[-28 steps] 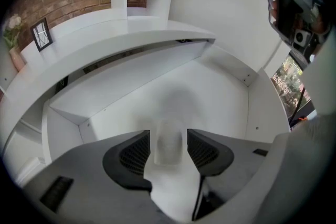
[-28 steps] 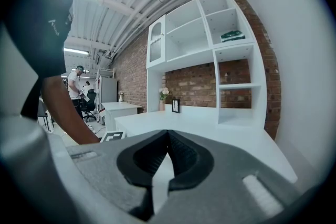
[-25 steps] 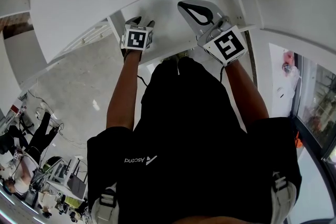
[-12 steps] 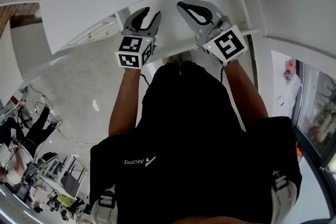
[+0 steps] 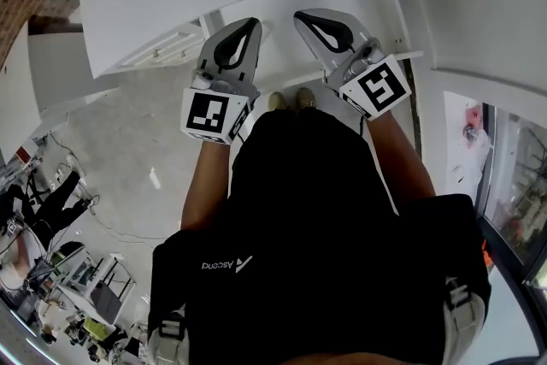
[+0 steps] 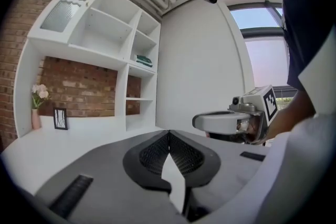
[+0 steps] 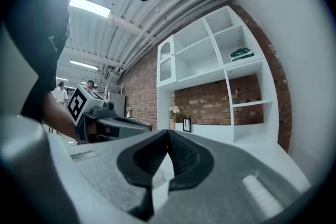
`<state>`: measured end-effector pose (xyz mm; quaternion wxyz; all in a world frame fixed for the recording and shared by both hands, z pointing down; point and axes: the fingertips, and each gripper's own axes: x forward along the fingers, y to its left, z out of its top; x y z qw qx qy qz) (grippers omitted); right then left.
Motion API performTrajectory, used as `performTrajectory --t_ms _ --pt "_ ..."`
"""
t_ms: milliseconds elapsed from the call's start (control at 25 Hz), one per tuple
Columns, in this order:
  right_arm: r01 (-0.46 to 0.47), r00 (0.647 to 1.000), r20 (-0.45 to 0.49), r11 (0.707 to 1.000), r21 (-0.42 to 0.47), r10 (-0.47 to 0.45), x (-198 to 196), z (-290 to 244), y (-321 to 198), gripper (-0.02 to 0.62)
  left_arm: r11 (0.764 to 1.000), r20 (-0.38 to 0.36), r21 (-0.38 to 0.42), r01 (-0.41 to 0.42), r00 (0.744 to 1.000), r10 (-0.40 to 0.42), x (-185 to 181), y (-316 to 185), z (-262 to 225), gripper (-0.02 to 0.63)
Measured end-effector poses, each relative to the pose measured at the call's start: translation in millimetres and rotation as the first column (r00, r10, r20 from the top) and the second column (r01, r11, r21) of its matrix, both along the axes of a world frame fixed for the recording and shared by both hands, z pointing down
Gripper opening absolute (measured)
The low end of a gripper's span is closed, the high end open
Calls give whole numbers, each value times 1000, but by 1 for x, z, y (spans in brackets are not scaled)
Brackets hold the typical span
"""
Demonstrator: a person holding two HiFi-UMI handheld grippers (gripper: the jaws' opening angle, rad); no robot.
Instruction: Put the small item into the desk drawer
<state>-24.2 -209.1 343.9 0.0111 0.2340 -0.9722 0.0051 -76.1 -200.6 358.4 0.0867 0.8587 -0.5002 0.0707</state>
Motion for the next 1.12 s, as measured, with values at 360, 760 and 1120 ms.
performTrajectory --t_ms 360,760,1120 --pt "14 999 46 999 29 -15 -6 -28 43 0 989 -43 150 0 999 7 -1 40 -49 -2" --pt "3 999 42 999 53 -6 -4 -41 62 0 983 -61 179 -35 997 47 8 57 -60 -2" --pt "-8 999 43 998 68 5 2 -43 61 0 982 -63 184 -44 996 57 13 54 -61 -2"
